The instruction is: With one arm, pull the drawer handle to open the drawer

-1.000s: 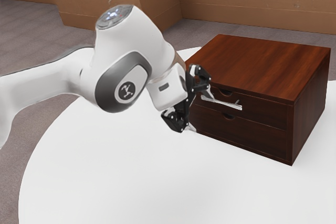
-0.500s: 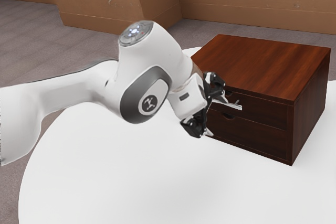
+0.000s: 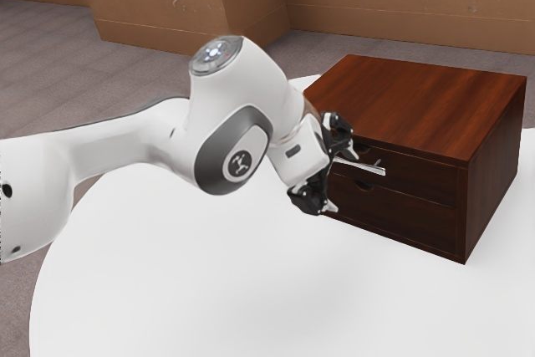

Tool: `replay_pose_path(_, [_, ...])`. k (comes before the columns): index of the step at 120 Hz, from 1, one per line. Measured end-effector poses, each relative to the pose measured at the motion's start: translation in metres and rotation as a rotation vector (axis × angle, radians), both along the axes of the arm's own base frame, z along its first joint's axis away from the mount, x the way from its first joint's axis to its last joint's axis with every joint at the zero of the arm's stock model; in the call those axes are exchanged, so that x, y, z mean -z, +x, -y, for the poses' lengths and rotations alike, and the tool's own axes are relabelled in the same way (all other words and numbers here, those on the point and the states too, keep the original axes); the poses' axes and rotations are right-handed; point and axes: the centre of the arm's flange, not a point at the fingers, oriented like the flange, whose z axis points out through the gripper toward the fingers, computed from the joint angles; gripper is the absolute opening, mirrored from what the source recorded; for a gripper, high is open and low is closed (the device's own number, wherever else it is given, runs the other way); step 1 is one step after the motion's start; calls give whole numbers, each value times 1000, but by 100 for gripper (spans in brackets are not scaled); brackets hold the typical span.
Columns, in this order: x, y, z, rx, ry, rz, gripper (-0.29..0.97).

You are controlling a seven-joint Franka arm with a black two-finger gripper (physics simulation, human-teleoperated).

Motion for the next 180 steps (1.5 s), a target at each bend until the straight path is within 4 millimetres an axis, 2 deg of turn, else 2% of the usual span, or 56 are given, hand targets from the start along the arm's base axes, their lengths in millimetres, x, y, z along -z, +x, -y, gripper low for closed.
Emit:
replay_pose_path(44, [7,0,-9,-26,-1,-11,67])
replay_pose_path(63, [4,-14,-10,-28,-2,-17,65])
replay_pose_path(88, [9,-30,-10,-28,-2,-32,69])
replay_pose_path(107, [-7,-39,-9,-25,-7,-21,67])
replay_pose_path(147, [5,-46,-9,-32,-4,-64,68])
replay_pose_path(163, [1,-61,-16,-42,-7,-60,62])
replay_pose_path(180, [6,-72,-19,-46,-7,-64,70])
